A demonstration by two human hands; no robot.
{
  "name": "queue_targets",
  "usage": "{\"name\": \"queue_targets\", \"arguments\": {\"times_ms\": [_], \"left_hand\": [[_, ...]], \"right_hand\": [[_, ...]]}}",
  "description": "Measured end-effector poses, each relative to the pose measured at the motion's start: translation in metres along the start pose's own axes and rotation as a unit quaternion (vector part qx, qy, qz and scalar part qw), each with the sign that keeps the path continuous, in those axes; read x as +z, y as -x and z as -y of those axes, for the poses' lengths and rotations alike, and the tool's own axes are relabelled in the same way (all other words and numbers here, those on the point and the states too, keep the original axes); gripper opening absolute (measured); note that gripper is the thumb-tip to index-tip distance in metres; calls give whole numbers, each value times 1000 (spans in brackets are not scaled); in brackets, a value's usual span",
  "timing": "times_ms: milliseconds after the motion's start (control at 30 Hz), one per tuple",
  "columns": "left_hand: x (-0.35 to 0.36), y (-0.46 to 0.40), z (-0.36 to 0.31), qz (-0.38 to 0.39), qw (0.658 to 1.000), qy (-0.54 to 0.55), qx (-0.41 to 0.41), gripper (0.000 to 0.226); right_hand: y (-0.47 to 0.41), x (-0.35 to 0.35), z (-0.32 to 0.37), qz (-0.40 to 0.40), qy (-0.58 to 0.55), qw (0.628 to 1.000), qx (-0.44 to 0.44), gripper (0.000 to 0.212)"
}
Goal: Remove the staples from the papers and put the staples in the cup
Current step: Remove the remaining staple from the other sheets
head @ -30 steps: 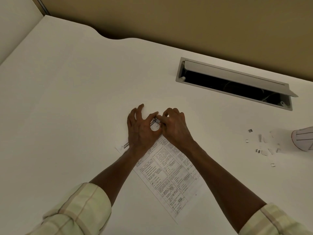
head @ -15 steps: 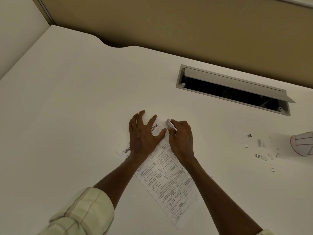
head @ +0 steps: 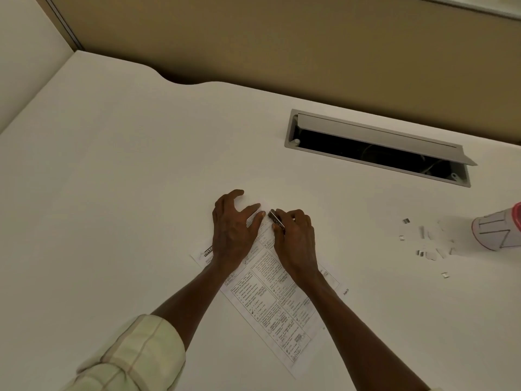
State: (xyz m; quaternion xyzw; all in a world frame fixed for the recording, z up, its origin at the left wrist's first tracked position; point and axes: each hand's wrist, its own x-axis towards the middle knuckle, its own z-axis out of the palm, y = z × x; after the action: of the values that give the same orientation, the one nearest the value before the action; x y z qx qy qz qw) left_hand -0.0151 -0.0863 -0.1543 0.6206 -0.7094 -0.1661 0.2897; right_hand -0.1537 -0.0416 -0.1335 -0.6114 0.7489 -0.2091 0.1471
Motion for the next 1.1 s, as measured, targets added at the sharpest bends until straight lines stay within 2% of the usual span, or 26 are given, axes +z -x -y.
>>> {"name": "queue_targets", "arguments": {"times_ms": [300,500,667,900,1100], "left_hand": [[4,-10,0,2,1000,-10,17,13],[5,-22,-7,37,990,-112,81,7],[8,-25,-16,48,986,-145,64,7],[0,-47,-32,149,987,-42,-49,34],[-12,-63,-36,226,972,47,-42,16]], "right_hand": [[-6,0,1,3,31,1000,-4,25],[-19,-6,-3,16,-29,999,23,28],[-23,-8,-2,28,-48,997,45,26],[-22,-8,-6,36,-56,997,28,25],[-35,-30,-11,38,-165,978,122,39]]}}
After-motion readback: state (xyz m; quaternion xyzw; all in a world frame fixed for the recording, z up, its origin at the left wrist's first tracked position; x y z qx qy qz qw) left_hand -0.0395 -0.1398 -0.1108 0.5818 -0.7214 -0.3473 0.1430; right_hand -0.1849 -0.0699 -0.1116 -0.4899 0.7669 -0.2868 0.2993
